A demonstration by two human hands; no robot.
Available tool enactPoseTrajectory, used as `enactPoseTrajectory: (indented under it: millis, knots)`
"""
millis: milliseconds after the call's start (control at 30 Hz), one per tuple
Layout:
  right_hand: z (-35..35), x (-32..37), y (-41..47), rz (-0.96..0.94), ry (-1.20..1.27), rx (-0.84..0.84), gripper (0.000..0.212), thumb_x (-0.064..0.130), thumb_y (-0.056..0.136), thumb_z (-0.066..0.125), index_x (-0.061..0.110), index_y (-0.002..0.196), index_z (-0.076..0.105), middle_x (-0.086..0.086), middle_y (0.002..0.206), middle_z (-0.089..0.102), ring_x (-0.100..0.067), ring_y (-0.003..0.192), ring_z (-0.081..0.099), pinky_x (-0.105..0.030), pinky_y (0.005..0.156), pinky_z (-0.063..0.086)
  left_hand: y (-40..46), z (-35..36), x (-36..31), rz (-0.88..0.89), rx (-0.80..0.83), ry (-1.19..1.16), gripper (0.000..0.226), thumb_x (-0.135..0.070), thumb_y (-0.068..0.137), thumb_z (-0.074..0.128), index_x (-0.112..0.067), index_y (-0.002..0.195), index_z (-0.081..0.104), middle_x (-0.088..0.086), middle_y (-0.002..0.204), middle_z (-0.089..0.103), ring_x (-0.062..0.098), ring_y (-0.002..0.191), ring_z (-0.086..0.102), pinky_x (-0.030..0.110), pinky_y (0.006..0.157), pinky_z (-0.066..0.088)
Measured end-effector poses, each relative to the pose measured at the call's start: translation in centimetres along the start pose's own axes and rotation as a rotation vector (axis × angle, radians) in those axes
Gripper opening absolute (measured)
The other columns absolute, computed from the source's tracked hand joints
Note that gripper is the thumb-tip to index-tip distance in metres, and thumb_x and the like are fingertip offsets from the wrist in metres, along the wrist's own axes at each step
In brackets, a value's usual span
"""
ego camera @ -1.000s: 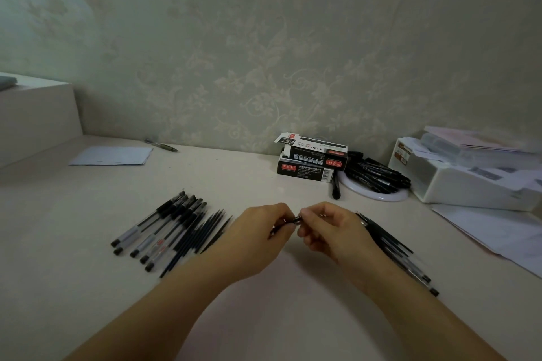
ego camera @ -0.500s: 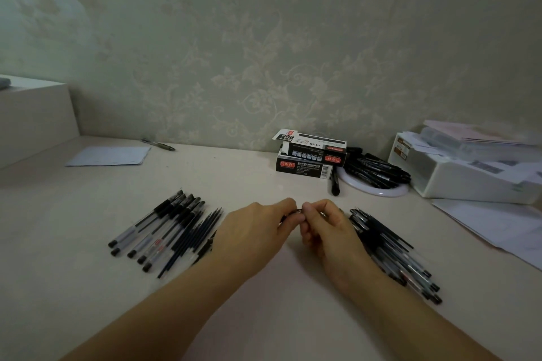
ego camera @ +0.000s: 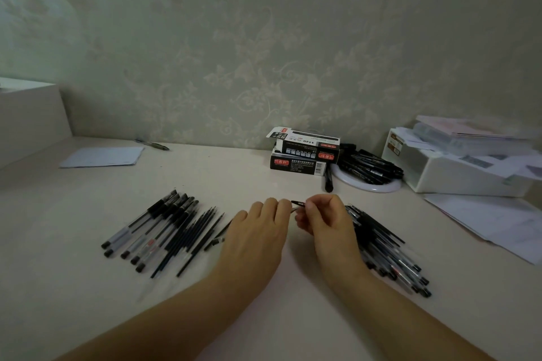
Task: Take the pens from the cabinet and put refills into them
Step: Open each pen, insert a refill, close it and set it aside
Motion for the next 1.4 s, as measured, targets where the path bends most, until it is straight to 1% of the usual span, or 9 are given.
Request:
enactPoseTrajectory:
  millis: [100, 200, 400, 500, 600, 767, 867, 1200, 1400]
  knots:
    - [-0.4, 0.2, 0.2, -0.148, -0.257, -0.03, 0.012, 0.011, 0.095, 0.06, 0.022, 0.095, 0.063, 0.006, 0.089, 0.071, -0.003, 0.085, 0.068, -0.016, 0.078, 0.052, 0.2, -0.3, 0.7, -0.049, -0.001, 0.005, 0.022, -0.005, 0.074, 0.07, -0.017, 0.085, 0.055, -0.002, 0.069, 0.05, 0.018, 0.055, 0.048, 0.029, 0.048, 0.032]
    - [-0.5, 0.4, 0.1, -0.28, -0.58, 0.092, 0.017, 0.009, 0.092, 0.064, 0.026, 0.092, 0.066, 0.016, 0.089, 0.068, 0.007, 0.089, 0.06, -0.005, 0.077, 0.045, 1.2, -0.8, 1.5, -0.153, 0.036, -0.006, 0.02, -0.007, 0.079, 0.068, -0.018, 0.088, 0.054, -0.002, 0.073, 0.052, 0.019, 0.059, 0.05, 0.029, 0.052, 0.03]
    - [0.5, -0.2, 0.0, -0.312, -0.796, 0.237, 0.015, 0.008, 0.089, 0.065, 0.023, 0.089, 0.068, 0.013, 0.086, 0.067, 0.003, 0.083, 0.061, -0.005, 0.075, 0.045, 1.3, 0.2, 3.1, -0.111, 0.166, -0.117, 0.007, -0.024, 0.099, 0.043, -0.026, 0.106, 0.046, -0.008, 0.1, 0.047, 0.013, 0.083, 0.046, 0.025, 0.069, 0.031]
    - [0.4, -0.2, 0.0, -0.314, -0.764, 0.207, 0.017, 0.01, 0.089, 0.064, 0.022, 0.1, 0.067, 0.015, 0.094, 0.065, 0.002, 0.089, 0.059, -0.003, 0.077, 0.043, 1.2, 0.0, 3.3, -0.1, 0.144, -0.19, 0.01, -0.029, 0.1, 0.041, -0.027, 0.107, 0.048, -0.009, 0.102, 0.047, 0.012, 0.086, 0.048, 0.025, 0.072, 0.038]
    - [0.4, 0.2, 0.0, -0.292, -0.66, 0.161, 0.02, 0.024, 0.093, 0.063, 0.025, 0.113, 0.062, 0.017, 0.105, 0.063, 0.006, 0.096, 0.058, -0.003, 0.079, 0.043, 1.1, -0.2, 3.2, -0.073, 0.141, -0.274, 0.013, -0.03, 0.1, 0.043, -0.027, 0.109, 0.051, -0.009, 0.104, 0.049, 0.014, 0.091, 0.051, 0.028, 0.076, 0.042]
    - [0.4, 0.9, -0.2, -0.289, -0.53, 0.185, 0.015, 0.03, 0.095, 0.061, 0.025, 0.087, 0.072, 0.012, 0.078, 0.07, -0.004, 0.075, 0.062, -0.013, 0.067, 0.046, 1.1, -0.8, 2.8, -0.048, 0.158, -0.513, 0.015, -0.028, 0.097, 0.051, -0.021, 0.108, 0.058, -0.006, 0.1, 0.055, 0.015, 0.087, 0.054, 0.034, 0.076, 0.046]
    - [0.0, 1.0, 0.0, -0.205, -0.405, 0.187, 0.013, 0.029, 0.092, 0.065, 0.024, 0.084, 0.074, 0.009, 0.077, 0.072, -0.006, 0.073, 0.066, -0.014, 0.068, 0.049, 1.1, -1.0, 3.0, -0.065, 0.148, -0.63, 0.011, -0.027, 0.095, 0.055, -0.02, 0.102, 0.06, -0.008, 0.096, 0.059, 0.012, 0.084, 0.054, 0.035, 0.075, 0.047]
    - [-0.1, 1.3, 0.6, -0.125, -0.215, 0.23, 0.004, 0.017, 0.087, 0.072, 0.02, 0.086, 0.074, 0.004, 0.081, 0.075, -0.006, 0.075, 0.069, -0.011, 0.068, 0.05, 1.3, -1.0, 2.9, -0.128, 0.18, -0.648, 0.021, -0.033, 0.098, 0.047, -0.02, 0.102, 0.063, -0.007, 0.092, 0.062, 0.011, 0.083, 0.058, 0.034, 0.074, 0.049]
    - [0.3, 0.9, 0.7, -0.124, -0.205, 0.247, 0.021, 0.012, 0.086, 0.072, 0.023, 0.103, 0.068, 0.005, 0.093, 0.072, -0.006, 0.086, 0.068, -0.013, 0.074, 0.052, 1.1, -0.5, 3.4, -0.14, 0.149, -0.625, 0.018, -0.033, 0.097, 0.049, -0.02, 0.099, 0.062, -0.009, 0.089, 0.06, 0.009, 0.078, 0.054, 0.031, 0.071, 0.047]
Point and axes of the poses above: each hand's wrist, its own y-axis towards the middle knuckle, its own z-axis out of the palm, x = y × z, the point moved 1 cm from there along y, towards the middle knuckle
